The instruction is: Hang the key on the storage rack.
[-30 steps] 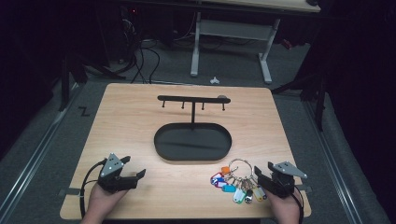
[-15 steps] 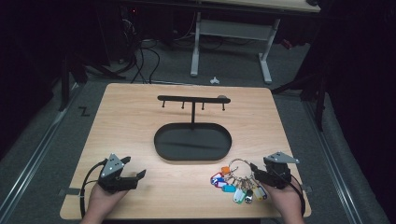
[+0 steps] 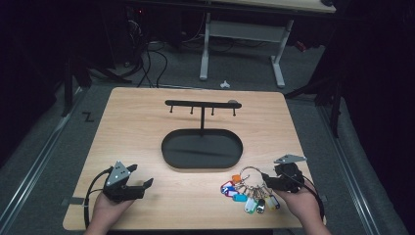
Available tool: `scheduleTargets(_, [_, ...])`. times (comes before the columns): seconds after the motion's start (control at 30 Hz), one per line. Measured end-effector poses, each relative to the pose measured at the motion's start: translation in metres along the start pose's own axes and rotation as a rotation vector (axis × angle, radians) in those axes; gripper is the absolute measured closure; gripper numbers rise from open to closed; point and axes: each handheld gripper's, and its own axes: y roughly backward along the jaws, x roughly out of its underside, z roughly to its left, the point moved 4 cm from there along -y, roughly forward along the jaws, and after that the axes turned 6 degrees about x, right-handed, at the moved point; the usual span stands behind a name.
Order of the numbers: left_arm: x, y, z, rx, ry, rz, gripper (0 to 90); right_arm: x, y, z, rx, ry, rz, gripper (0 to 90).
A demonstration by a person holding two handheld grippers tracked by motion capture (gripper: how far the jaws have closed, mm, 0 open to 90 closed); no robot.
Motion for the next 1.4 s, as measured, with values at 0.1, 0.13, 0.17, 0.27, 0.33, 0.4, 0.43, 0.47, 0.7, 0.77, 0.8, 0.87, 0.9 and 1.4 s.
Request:
scheduleTargets(0.1, [0.000,0.000,0.000,0.001,0.000,0.002,20.1,-0.003,0.000,0.002,-0.005,0.015,0.024,40.4])
scheduleTargets(0.13, [0.000,0.000,0.000,0.003,0.000,0.002,20.1,-0.005,0.000,0.003,-0.009,0.023,0.027,40.4])
scheduleTargets(0.17, [0.000,0.000,0.000,0.004,-0.001,0.003,20.1,-0.005,0.000,0.004,-0.010,0.030,0.032,40.4])
scheduleTargets(0.27, [0.000,0.000,0.000,0.005,-0.004,0.002,20.3,-0.009,0.001,0.005,-0.017,0.045,0.057,40.1])
scheduleTargets(0.33, [0.000,0.000,0.000,0.006,-0.004,0.002,20.3,-0.012,0.002,0.006,-0.024,0.046,0.075,40.0])
scheduleTargets(0.4, [0.000,0.000,0.000,0.007,-0.008,0.005,20.3,-0.014,0.003,0.007,-0.032,0.052,0.092,39.8])
scheduleTargets(0.43, [0.000,0.000,0.000,0.008,-0.009,0.005,20.4,-0.016,0.004,0.008,-0.036,0.060,0.109,39.8])
scheduleTargets(0.47, [0.000,0.000,0.000,0.009,-0.008,0.005,20.4,-0.016,0.004,0.008,-0.036,0.060,0.109,39.8])
scheduleTargets(0.7, [0.000,-0.001,-0.001,0.015,-0.008,0.007,20.4,-0.023,0.004,0.009,-0.053,0.091,0.197,39.4])
scheduleTargets(0.77, [0.000,-0.001,-0.001,0.016,-0.008,0.009,20.4,-0.025,0.004,0.010,-0.054,0.103,0.215,39.3])
scheduleTargets(0.8, [0.000,-0.001,-0.001,0.017,-0.006,0.007,20.4,-0.026,0.004,0.011,-0.055,0.106,0.223,39.1])
scheduleTargets(0.87, [0.000,-0.001,-0.001,0.018,-0.009,0.011,20.5,-0.027,0.003,0.012,-0.067,0.116,0.246,38.3])
scheduleTargets(0.9, [0.000,-0.001,-0.002,0.018,-0.008,0.010,20.4,-0.029,0.002,0.013,-0.067,0.126,0.266,38.2])
scheduleTargets(1.4, [0.000,-0.003,-0.002,0.024,-0.012,0.015,20.5,-0.044,-0.010,0.015,-0.098,0.177,0.393,39.0])
